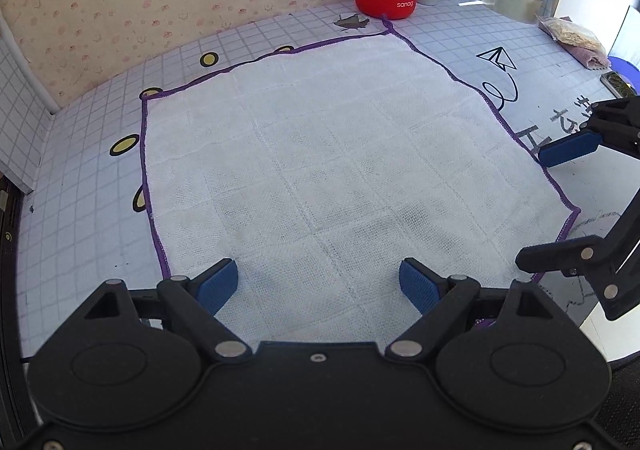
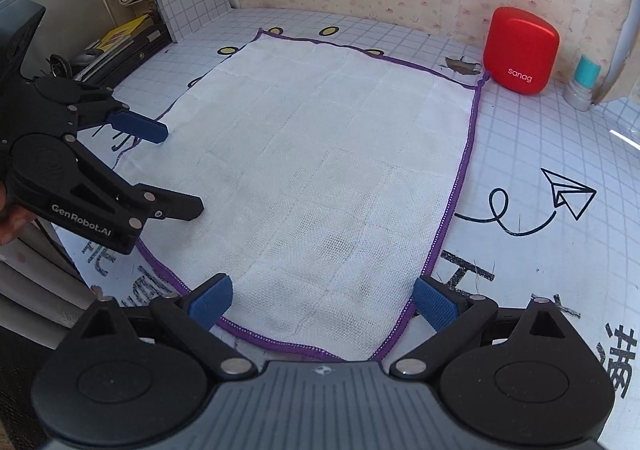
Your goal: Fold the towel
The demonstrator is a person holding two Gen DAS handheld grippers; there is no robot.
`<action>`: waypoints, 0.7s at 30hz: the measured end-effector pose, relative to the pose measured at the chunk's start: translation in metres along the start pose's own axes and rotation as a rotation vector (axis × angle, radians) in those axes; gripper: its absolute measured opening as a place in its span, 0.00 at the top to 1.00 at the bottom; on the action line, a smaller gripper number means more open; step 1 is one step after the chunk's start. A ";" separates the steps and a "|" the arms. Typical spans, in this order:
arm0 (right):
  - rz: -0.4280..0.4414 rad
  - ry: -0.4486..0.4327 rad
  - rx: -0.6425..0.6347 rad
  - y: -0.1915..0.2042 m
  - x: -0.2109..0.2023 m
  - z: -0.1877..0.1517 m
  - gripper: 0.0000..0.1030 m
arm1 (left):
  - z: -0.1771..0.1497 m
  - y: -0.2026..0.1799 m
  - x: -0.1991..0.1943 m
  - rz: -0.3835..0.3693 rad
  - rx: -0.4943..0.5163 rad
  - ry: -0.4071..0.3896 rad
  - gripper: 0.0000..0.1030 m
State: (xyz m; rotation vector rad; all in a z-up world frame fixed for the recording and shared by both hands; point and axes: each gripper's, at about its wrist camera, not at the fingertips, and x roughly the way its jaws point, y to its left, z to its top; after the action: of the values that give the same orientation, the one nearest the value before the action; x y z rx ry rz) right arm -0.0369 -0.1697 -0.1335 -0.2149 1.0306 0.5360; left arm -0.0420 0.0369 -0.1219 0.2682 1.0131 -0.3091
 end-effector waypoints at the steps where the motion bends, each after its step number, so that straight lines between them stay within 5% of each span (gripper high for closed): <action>1: -0.008 -0.005 0.010 0.000 -0.002 0.000 0.05 | 0.001 0.000 0.000 0.000 0.008 0.000 0.14; 6: 0.004 -0.032 0.025 0.005 -0.012 0.004 0.05 | 0.005 0.001 -0.007 -0.012 0.039 -0.025 0.22; 8: 0.008 -0.041 0.025 0.009 -0.014 0.006 0.05 | 0.007 0.001 -0.006 -0.013 0.040 -0.006 0.62; 11: 0.004 -0.034 -0.001 0.020 -0.011 0.009 0.05 | 0.009 0.001 -0.004 -0.012 0.033 0.020 0.92; 13: 0.006 -0.027 -0.021 0.026 -0.008 0.010 0.05 | 0.009 -0.002 -0.006 -0.006 0.062 0.011 0.99; 21: -0.006 0.005 -0.012 0.025 0.006 0.006 0.04 | 0.009 0.001 0.001 -0.024 0.078 -0.009 0.99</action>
State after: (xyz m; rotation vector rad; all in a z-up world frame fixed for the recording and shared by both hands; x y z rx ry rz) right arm -0.0431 -0.1439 -0.1341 -0.2295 1.0317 0.5369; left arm -0.0342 0.0350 -0.1180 0.3249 0.9975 -0.3715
